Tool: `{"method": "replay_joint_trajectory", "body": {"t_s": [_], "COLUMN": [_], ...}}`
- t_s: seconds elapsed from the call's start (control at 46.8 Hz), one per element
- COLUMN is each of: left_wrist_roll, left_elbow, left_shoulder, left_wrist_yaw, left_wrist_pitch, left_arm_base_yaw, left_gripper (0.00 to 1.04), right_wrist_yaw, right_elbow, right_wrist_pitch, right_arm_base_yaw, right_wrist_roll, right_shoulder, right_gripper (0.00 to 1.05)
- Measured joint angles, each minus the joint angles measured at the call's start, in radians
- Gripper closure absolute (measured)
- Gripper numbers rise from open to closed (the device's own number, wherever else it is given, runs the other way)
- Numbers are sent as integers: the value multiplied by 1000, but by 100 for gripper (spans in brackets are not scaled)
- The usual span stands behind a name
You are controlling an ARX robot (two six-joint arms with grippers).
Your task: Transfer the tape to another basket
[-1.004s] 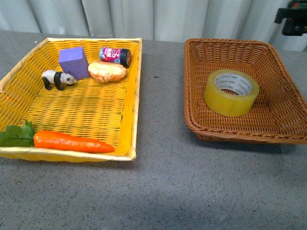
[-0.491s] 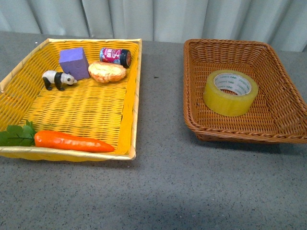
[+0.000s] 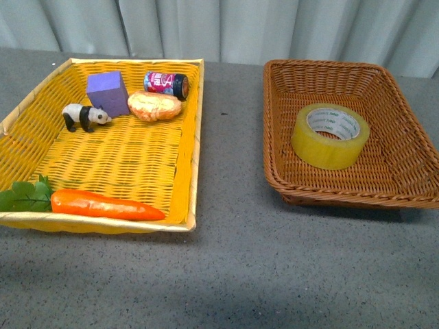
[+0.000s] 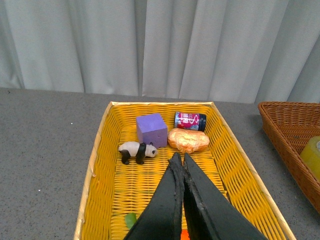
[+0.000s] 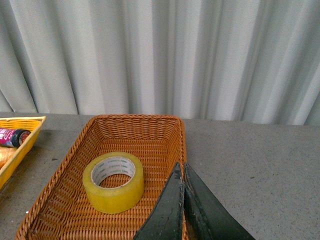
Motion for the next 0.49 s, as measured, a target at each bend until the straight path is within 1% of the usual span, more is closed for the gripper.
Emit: {"method": "replay_joint_trajectory", "body": {"t_s": [0.235,0.491], "left_wrist_roll": [0,0], "left_elbow": [-20,-21], "left_shoulder": [-149,-358], "left_wrist_yaw": [0,0], "left_wrist_pitch": [-128,-314], "left_arm_base_yaw": [0,0], "left_gripper": [101,101], "right_wrist_yaw": [-1,-2], "right_elbow": [-30,-50], "right_wrist_pitch": [-124,-317], "right_arm_base_yaw": [0,0], "right_wrist_roll": [0,0], "right_shoulder": [-154,-374], "right_gripper": [104,104]}}
